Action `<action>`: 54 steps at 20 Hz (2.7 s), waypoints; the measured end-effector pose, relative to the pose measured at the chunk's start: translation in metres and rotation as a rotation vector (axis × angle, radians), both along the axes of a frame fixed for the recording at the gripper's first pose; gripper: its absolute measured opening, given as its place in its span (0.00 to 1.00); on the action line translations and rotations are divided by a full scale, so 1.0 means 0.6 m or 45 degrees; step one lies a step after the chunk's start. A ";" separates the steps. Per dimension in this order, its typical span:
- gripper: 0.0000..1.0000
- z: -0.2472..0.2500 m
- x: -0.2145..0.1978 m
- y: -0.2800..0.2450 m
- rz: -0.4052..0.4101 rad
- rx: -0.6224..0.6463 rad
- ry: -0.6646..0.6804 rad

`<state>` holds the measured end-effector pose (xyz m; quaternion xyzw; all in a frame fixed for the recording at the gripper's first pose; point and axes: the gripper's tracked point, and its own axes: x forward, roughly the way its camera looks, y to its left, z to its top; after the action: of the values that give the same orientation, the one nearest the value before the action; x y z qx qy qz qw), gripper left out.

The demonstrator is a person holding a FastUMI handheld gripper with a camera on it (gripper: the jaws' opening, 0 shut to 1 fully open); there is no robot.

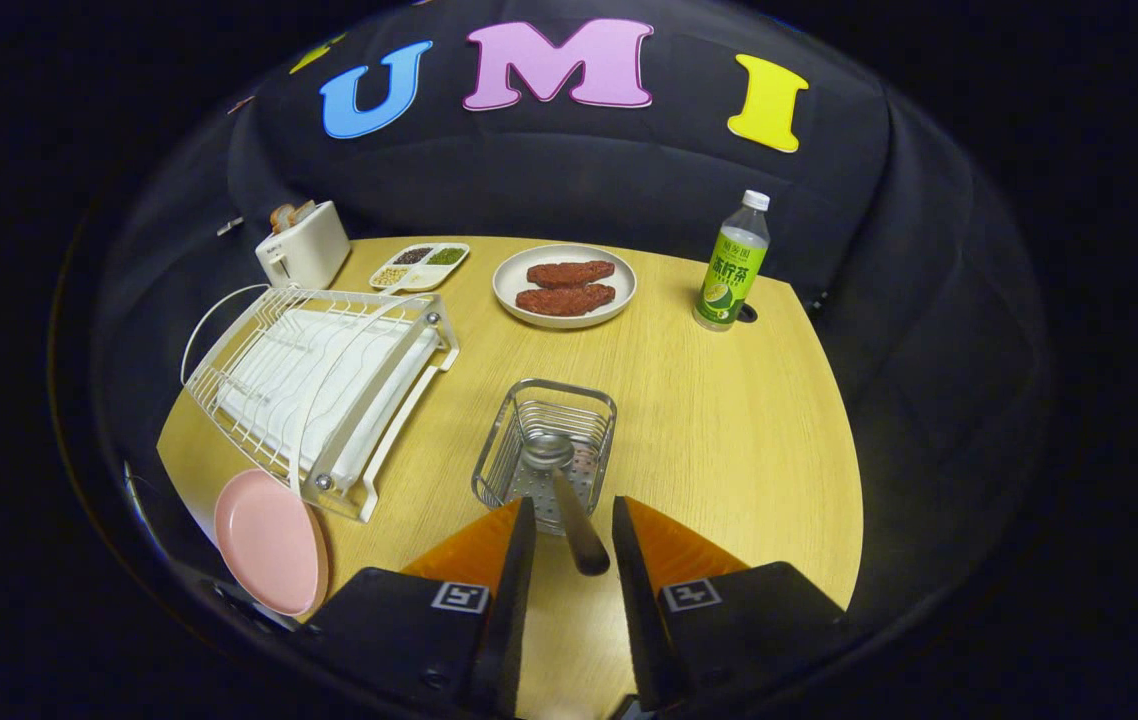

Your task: Take the plate from the dish rack, then take the spoon from the basket and place it into the plate.

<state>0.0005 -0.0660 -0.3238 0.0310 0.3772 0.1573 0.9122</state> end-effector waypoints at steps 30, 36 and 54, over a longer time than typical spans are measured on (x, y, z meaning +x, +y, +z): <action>0.13 0.359 0.018 0.037 -0.126 0.140 -0.404; 0.12 0.396 -0.088 0.158 0.082 0.273 -0.356; 0.13 0.168 -0.210 0.465 0.530 0.311 -0.222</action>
<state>-0.1255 0.2129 -0.2228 0.0490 0.2736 0.3880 0.8787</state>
